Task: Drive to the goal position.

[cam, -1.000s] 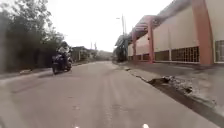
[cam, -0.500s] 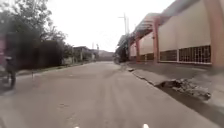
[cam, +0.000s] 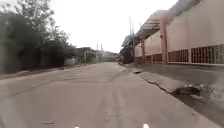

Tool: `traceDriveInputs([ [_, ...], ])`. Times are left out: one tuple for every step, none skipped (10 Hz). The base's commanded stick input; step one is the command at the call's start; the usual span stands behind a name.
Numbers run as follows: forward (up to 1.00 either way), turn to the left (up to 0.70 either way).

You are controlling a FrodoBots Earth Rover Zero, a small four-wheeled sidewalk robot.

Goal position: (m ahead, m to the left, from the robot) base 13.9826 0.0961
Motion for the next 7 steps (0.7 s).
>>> traceDriveInputs([
  [0.85, -0.02],
  [0.85, 0.12],
  [0.85, 0.10],
  [0.85, 0.07],
  [0.85, 0.06],
  [0.85, 0.09],
  [0.85, 0.12],
])
